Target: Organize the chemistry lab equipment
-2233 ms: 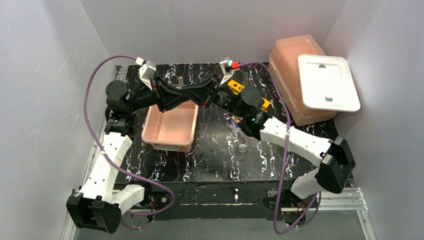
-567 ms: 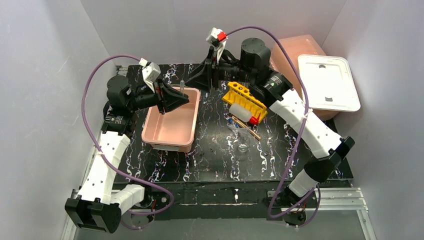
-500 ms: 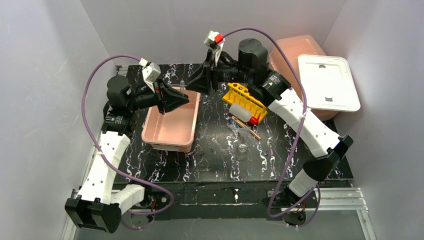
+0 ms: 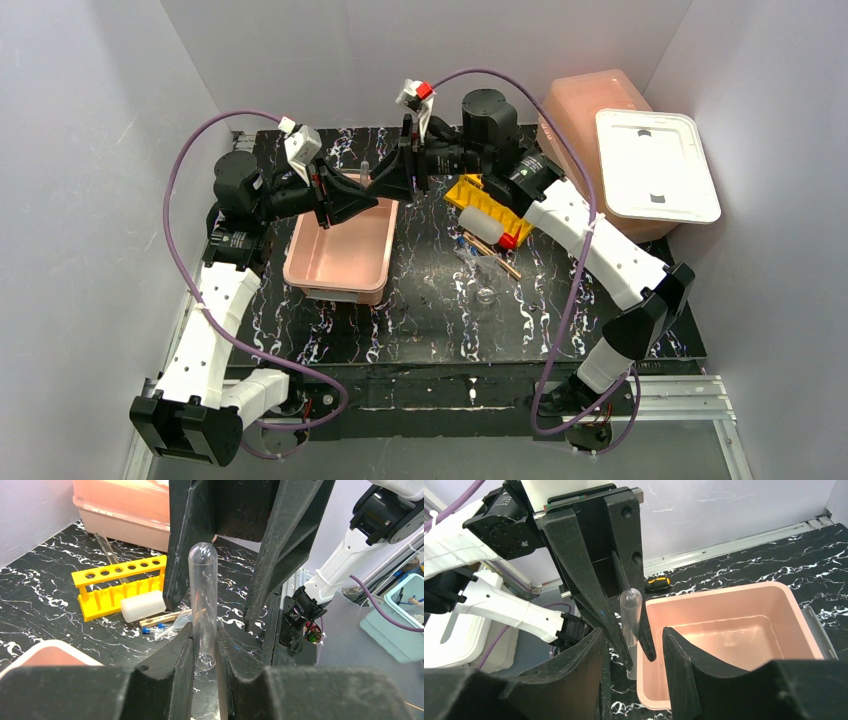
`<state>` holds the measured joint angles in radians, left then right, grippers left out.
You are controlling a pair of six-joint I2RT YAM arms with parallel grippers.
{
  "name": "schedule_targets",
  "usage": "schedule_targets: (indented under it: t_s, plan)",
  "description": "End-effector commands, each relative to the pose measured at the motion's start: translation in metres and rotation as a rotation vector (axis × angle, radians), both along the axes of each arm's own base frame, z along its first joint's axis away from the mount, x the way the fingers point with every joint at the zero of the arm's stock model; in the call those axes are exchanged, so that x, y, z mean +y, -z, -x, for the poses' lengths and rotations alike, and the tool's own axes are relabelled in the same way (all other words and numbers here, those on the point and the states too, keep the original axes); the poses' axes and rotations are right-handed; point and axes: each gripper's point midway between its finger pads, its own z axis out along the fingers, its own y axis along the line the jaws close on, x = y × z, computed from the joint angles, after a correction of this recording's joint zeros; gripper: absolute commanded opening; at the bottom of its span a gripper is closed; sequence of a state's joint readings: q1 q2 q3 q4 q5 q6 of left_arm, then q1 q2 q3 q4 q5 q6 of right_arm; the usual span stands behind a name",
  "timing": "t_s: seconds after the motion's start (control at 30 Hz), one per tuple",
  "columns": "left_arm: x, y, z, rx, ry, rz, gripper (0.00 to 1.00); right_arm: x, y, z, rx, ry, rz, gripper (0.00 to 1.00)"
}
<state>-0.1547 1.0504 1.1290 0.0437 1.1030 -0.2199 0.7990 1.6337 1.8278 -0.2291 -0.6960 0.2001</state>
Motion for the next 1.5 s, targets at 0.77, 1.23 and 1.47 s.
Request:
schedule_targets:
  t_s: [0.77,1.23,1.47]
  plan:
    - [0.000,-0.019,0.007,-0.058,0.010,0.005,0.00,0.001,-0.059,0.010,-0.158,0.017,-0.194,0.28]
    - [0.000,-0.021,0.006,-0.063,0.008,0.005,0.00,-0.001,-0.066,0.009,-0.168,0.029,-0.211,0.40]
    - [-0.001,-0.021,0.006,-0.059,0.013,0.006,0.00,-0.001,-0.069,0.008,-0.180,0.038,-0.217,0.51]
